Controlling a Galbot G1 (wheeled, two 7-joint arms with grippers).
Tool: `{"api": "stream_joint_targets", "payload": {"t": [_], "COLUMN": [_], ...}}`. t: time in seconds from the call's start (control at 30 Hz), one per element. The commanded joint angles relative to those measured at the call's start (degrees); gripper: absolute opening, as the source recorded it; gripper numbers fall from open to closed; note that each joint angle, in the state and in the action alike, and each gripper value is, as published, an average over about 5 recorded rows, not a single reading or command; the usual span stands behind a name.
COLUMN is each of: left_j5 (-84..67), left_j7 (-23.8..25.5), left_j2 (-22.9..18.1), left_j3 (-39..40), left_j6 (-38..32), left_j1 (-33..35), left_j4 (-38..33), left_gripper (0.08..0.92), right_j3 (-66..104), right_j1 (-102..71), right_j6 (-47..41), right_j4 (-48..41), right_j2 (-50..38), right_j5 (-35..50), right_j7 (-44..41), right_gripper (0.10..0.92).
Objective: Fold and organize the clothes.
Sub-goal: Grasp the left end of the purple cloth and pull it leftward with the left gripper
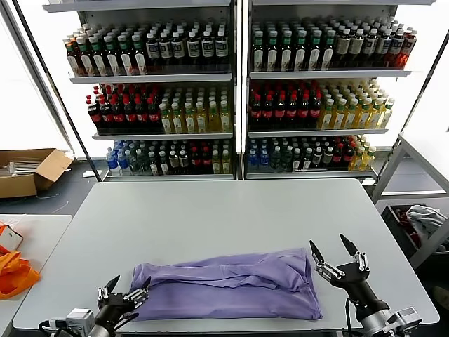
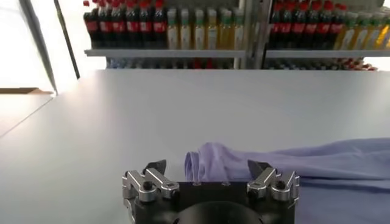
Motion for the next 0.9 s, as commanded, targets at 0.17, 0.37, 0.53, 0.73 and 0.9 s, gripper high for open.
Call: {"api": "stream_joint_targets", "payload": {"t": [0.17, 0.37, 0.53, 0.73, 0.9], "left_j5": [-0.45, -0.37, -0.38, -0.38, -0.51], "left_j7": [-10.85, -10.06, -8.88, -6.98, -6.25], "left_j2": [-6.04, -6.09, -5.90, -5.85, -5.85], "left_j3": [5.81, 6.03, 5.83, 5.58, 5.44], "left_j6": [5.01, 4.81, 4.06, 2.96, 2.32], "left_j1": [-1.31, -0.99, -1.16, -1.67, -2.06], "left_j4": [1.68, 1.78, 2.21, 3.11, 3.70], "left_gripper": [0.823, 0.756, 0.610, 0.437, 0.298], "right_j3": [0.70, 0.35, 0.36, 0.29, 0.27], "right_j1": [0.12, 0.87, 0.84, 0.66, 0.40], "right_j6": [3.13, 2.65, 2.45, 2.33, 2.30], "right_j4": [-0.57, -0.38, 0.00, 0.31, 0.76], "right_j2": [0.79, 0.70, 0.36, 0.46, 0.65], "right_j5": [1.32, 1.98, 2.45, 2.51, 2.59], "right_j7": [-0.56, -0.27, -0.25, -0.14, -0.01], "right_gripper": [0.823, 0.823, 0.823, 0.823, 0.823]}}
